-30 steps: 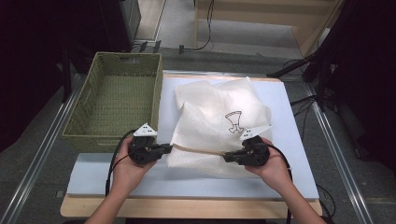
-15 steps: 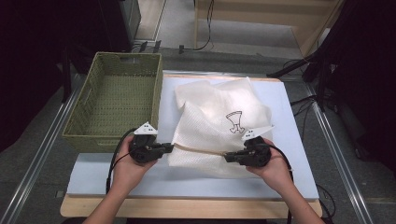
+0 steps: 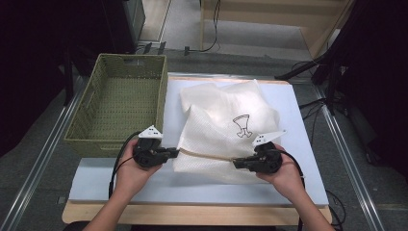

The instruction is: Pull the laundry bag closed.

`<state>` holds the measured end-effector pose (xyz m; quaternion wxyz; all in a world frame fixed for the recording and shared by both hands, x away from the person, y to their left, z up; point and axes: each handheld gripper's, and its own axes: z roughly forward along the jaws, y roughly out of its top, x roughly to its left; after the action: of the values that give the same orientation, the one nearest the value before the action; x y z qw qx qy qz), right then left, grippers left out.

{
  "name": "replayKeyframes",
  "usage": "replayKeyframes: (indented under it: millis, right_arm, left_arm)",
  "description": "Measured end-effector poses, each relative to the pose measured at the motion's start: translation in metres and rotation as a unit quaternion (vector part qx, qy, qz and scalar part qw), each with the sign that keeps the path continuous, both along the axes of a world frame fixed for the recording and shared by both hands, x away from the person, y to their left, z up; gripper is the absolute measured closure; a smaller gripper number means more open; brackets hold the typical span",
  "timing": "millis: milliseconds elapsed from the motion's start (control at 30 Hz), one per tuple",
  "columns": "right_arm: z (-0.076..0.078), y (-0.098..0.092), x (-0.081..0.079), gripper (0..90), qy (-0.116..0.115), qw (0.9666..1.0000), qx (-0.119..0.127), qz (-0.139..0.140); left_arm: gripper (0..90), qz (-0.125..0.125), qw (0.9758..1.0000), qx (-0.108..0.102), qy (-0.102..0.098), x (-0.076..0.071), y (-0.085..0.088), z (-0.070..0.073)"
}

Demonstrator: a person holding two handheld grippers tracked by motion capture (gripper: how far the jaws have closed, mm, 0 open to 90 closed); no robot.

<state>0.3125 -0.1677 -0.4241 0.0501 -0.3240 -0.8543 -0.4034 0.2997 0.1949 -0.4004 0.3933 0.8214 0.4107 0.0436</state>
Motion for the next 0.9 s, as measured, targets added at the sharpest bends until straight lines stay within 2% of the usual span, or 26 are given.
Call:
replayKeyframes:
  millis: [267, 467, 600, 900]
  right_arm:
    - [0.0, -0.003, 0.0, 88.3, -0.003, 0.9999, -0.005, -0.008]
    - [-0.001, -0.011, 0.001, 88.3, 0.0, 0.9998, -0.008, -0.017]
    - [-0.001, -0.019, -0.003, 88.3, 0.0, 0.9999, -0.009, -0.014]
    - [-0.002, -0.019, 0.003, 88.2, 0.003, 0.9999, -0.008, -0.015]
  left_arm:
    - [86.9, 0.0, 1.0, 0.001, 0.003, 0.0, 0.002, 0.001]
    - [86.8, 0.007, 0.9999, -0.007, 0.006, -0.002, 0.007, -0.002]
    - [86.8, 0.003, 0.9999, -0.005, 0.008, -0.002, 0.004, -0.003]
    - [86.6, 0.004, 1.0, -0.007, 0.005, -0.003, 0.004, -0.003]
